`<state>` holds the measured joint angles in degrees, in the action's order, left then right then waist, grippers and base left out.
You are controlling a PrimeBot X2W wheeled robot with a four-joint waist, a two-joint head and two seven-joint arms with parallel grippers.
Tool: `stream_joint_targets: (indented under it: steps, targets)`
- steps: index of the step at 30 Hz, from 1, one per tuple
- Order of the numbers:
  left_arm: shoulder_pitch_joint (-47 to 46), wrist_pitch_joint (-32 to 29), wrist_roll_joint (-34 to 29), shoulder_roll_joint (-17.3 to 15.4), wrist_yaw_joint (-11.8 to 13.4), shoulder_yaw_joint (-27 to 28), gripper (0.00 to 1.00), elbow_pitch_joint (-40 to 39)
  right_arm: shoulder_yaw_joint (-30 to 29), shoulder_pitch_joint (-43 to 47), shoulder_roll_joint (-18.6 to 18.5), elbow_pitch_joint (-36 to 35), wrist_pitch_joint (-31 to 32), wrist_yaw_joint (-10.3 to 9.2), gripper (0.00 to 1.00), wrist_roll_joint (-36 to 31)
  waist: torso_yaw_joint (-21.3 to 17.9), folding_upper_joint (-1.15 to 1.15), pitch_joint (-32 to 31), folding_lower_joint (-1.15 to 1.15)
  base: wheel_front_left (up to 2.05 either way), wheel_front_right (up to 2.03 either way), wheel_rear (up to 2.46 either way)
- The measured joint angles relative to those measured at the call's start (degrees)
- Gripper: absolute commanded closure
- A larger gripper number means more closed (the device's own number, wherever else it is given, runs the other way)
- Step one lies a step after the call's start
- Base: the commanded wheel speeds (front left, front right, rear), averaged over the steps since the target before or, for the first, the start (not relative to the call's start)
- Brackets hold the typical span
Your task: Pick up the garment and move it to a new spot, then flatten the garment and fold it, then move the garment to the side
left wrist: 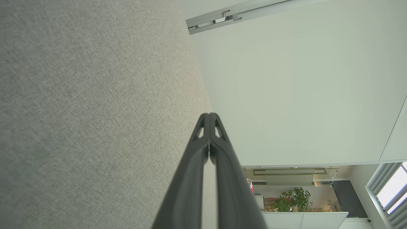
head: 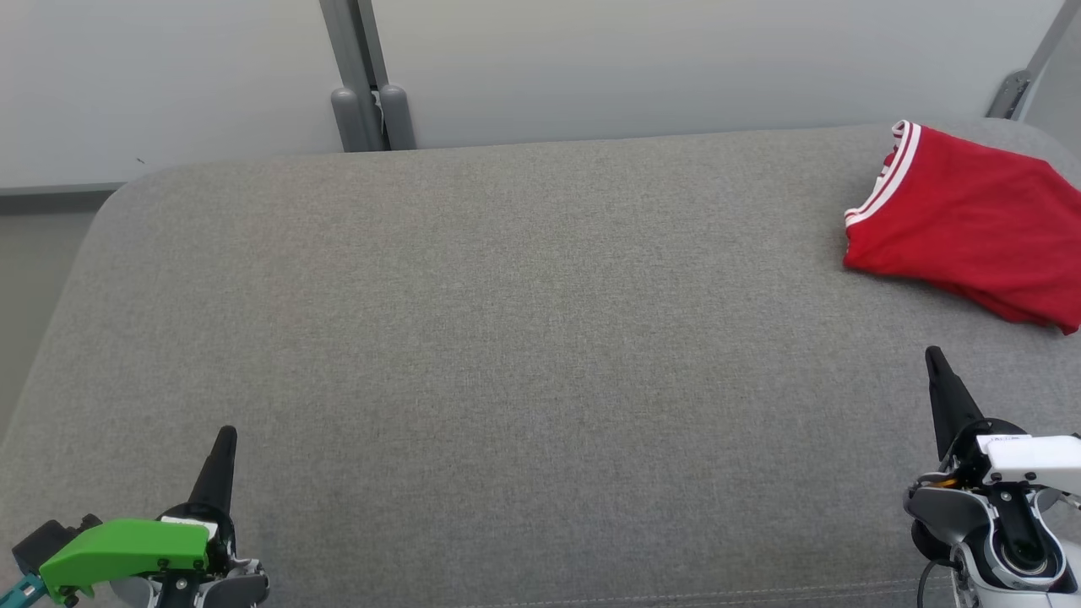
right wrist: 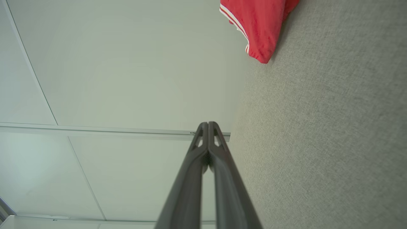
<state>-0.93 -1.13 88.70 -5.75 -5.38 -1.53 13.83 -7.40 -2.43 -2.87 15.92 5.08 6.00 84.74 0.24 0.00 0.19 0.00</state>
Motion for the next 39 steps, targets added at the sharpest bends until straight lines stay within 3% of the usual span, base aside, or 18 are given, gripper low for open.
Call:
stream_joint_targets:
  steps: [11,39]
  targets:
    - [-1.07,-1.62,6.62,0.68,-1.18,1.51,1.0,0.85,-0.89,-0.94,0.59,0.19,1.6,0.55,1.0,6.55,-0.27,0.0,-0.01,0.0,0.0,0.0,0.0]
    - [-1.6,-1.81,6.75,0.79,-1.24,1.67,1.0,1.58,-0.87,-1.01,0.62,0.18,1.6,0.56,1.0,6.61,-0.25,0.0,-0.02,0.0,0.0,0.0,0.0]
